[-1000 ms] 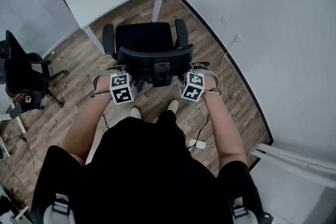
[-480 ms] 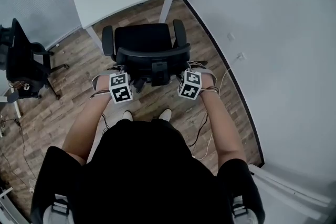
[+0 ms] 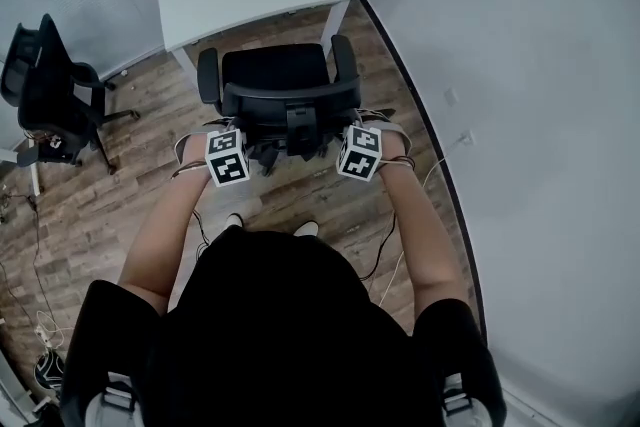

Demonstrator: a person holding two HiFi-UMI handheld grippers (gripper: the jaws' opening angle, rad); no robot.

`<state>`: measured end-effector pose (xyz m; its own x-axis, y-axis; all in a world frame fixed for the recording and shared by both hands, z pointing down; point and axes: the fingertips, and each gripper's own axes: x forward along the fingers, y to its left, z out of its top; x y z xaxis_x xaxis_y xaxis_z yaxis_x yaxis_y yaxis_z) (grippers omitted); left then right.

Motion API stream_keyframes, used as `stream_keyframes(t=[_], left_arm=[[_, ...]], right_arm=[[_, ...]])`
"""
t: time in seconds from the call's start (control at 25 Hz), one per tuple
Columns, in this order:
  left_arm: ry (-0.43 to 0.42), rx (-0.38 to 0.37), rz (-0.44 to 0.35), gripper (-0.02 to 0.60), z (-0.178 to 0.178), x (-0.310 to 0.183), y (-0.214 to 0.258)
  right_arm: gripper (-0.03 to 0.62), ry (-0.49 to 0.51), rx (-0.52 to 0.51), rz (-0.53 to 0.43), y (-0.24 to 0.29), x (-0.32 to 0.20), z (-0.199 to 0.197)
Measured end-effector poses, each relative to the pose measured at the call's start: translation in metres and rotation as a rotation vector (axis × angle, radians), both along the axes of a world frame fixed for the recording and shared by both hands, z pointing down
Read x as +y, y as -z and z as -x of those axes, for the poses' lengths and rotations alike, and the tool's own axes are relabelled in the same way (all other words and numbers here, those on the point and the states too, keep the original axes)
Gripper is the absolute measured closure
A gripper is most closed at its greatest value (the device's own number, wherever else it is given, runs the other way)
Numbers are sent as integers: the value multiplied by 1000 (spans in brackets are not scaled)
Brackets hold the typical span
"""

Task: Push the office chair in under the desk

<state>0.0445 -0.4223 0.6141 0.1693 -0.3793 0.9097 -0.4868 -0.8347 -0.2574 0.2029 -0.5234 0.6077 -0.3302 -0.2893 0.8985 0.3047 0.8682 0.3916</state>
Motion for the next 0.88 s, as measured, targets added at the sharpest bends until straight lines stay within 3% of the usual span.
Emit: stream_keyframes(t=[0.4,0.88], left_arm=[[106,-1,-27,466,-10,-34,0],[164,17,-15,465,-10,-68,1]], right_arm=[[442,114,-27,-15,2,-43,-2],[439,155,-38,-31,2,-89,7]])
